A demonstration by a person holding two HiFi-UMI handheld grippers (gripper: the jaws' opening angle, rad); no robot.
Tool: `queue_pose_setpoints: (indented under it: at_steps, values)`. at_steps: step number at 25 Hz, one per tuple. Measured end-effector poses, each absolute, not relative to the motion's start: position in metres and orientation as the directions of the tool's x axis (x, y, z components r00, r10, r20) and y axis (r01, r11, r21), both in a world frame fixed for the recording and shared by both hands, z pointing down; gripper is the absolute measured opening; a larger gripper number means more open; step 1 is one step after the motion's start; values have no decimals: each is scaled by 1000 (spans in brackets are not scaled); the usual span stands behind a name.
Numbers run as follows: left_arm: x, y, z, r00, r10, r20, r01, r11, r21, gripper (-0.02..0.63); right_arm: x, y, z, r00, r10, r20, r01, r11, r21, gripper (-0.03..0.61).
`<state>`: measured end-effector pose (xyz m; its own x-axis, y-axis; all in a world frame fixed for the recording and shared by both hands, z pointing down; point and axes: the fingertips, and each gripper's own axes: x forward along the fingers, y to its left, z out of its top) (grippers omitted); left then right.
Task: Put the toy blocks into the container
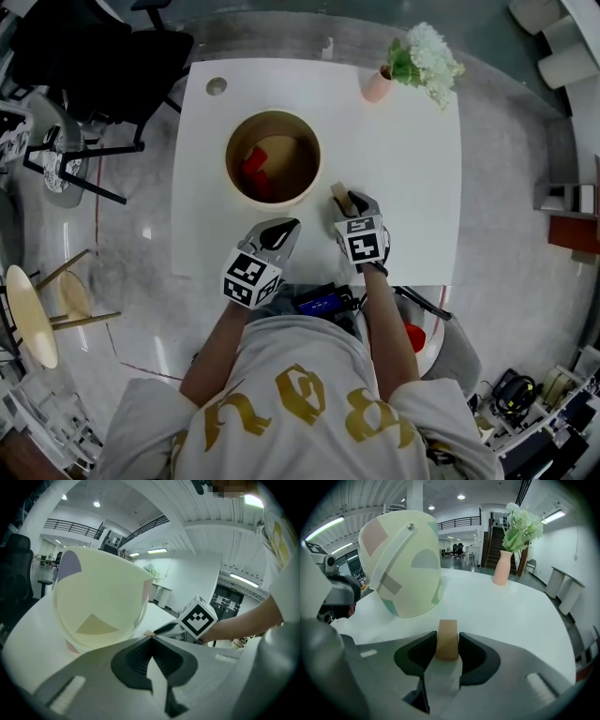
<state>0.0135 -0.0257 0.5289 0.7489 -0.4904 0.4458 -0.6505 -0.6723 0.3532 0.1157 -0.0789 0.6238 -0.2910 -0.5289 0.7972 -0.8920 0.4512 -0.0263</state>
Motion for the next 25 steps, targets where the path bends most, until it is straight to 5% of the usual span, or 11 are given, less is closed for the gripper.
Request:
queue_pose_setpoints:
  at_steps: [10, 25]
  values:
    - [15, -30, 525, 750, -495, 439, -650, -674, 352, 1, 115, -80, 627, -306, -446, 841, -879, 471, -70, 170]
    - [16, -32, 515, 750, -513, 417, -653, -676, 342, 1, 116, -81, 591, -347, -538, 768, -905, 407, -125, 170]
